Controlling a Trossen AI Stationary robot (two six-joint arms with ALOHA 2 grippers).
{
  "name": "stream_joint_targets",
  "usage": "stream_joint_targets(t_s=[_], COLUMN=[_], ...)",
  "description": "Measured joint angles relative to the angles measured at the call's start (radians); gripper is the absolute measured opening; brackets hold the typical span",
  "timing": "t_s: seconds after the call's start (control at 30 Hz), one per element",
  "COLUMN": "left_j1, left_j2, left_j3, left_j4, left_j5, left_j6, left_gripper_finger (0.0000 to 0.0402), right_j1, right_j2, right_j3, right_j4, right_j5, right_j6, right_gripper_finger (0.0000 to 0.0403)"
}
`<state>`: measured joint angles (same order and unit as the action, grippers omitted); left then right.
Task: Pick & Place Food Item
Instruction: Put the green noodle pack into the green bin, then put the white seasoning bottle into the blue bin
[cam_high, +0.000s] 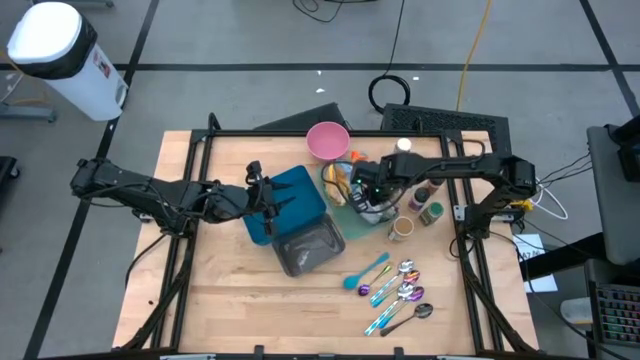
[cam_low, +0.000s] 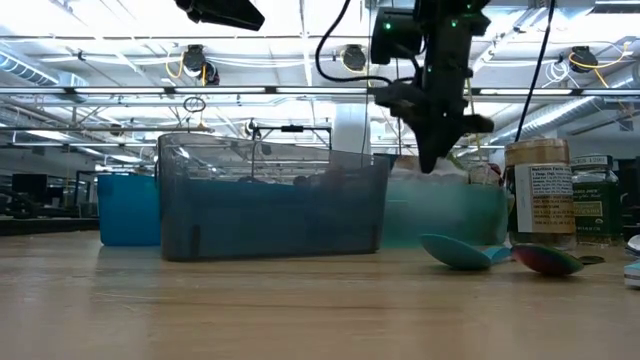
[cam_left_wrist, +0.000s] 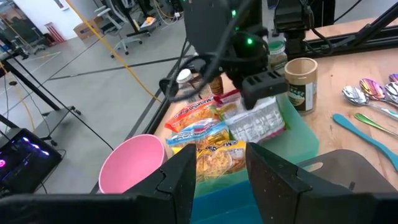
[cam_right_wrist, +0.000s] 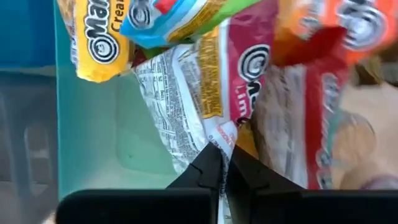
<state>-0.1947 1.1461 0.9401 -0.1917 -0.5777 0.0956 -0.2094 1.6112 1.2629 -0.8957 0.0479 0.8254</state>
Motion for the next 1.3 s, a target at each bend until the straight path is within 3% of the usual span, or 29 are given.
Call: stream_joint_targets(t_s=[0.33,0.57,0.7,0.83,1.0,1.1,1.3], left_j1=[0.0,0.0,0.0,0.0,0.001,0.017,0.1], left_j2=[0.0,0.0,0.0,0.0,0.0,0.003,0.019], left_j3=[0.0,0.0,0.0,0.0,0.0,0.0,-0.001], left_j4=[0.0,0.001,0.006,0.023,0.042,0.056,0.167], left_j5=[0.0,0.0,0.0,0.0,0.0,0.0,0.005], left_j6=[-0.029,-0.082,-0.099,-0.078,-0.044,-0.001,0.01], left_gripper_finger=[0.0147,0.0147,0.0147,0.0147,0.0147,0.0147,0.0148], right_j1=[-0.014,-0.046,-0.059,-0.042,0.024,0.056,0.055], right_j2=[-0.023,-0.145,-0.269,-0.42,-0.621,-0.73,-0.843], right_j3=[-0.065,-0.064,-0.064,-0.079,-0.219,-0.38,-0.75], right_j4=[0.109,0.143,0.099,0.093,0.261,0.488,1.105], right_j5=[-0.009,-0.217,-0.251,-0.141,0.128,0.243,0.268], right_j6=[-0.18,-0.341,-0.375,-0.433,-0.512,-0.606,-0.81], right_gripper_finger=[0.0121,0.019,0.0208,0.0212,0.0206,0.0204,0.0207])
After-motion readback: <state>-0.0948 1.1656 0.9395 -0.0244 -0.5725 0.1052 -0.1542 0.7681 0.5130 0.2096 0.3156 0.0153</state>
